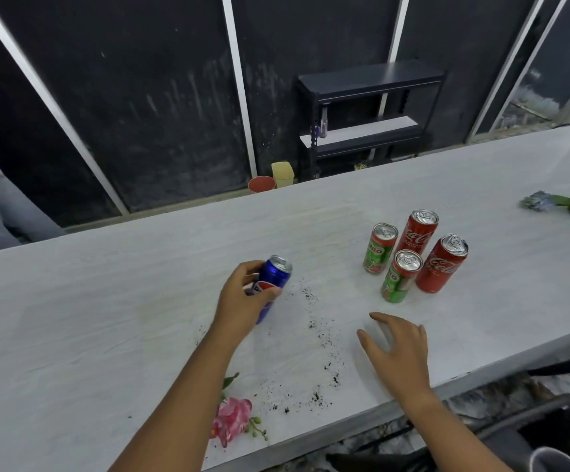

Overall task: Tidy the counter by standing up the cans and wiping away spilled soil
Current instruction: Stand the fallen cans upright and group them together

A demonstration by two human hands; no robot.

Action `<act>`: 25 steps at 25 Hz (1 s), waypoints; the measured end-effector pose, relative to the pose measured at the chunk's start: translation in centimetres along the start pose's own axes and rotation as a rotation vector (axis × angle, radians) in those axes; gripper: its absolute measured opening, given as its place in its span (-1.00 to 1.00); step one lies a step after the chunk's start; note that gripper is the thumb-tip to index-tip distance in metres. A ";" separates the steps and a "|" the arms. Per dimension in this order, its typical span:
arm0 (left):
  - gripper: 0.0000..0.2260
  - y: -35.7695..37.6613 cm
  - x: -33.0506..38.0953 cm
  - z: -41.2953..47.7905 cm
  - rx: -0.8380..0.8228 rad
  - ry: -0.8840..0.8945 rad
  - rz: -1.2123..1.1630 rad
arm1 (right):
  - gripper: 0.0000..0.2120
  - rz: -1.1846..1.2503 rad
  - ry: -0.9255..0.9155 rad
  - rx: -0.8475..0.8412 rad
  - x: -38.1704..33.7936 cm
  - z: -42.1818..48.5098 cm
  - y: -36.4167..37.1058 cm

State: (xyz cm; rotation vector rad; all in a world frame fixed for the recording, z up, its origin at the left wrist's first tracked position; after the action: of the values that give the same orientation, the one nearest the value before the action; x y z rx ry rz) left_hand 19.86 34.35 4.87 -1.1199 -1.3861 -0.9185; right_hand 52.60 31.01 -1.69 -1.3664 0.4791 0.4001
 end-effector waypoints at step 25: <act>-0.55 4.0 -5.0 -2.7 -0.120 0.150 1.036 | -0.46 0.566 0.340 0.158 9.1 4.2 -8.2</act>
State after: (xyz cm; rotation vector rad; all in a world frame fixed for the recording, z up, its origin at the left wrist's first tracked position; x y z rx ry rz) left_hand 24.32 32.10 0.02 -1.5735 -0.4734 -0.3034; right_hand 65.02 33.79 0.77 -1.1325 1.1664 0.5766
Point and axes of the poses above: each hand's wrist, its own z-axis towards the middle knuckle, its own y-axis out of the palm, x = y × z, the point moved 4 cm from there along z, towards the middle knuckle, and after that the axes turned 11 degrees about -z, right-handed, at the moved point
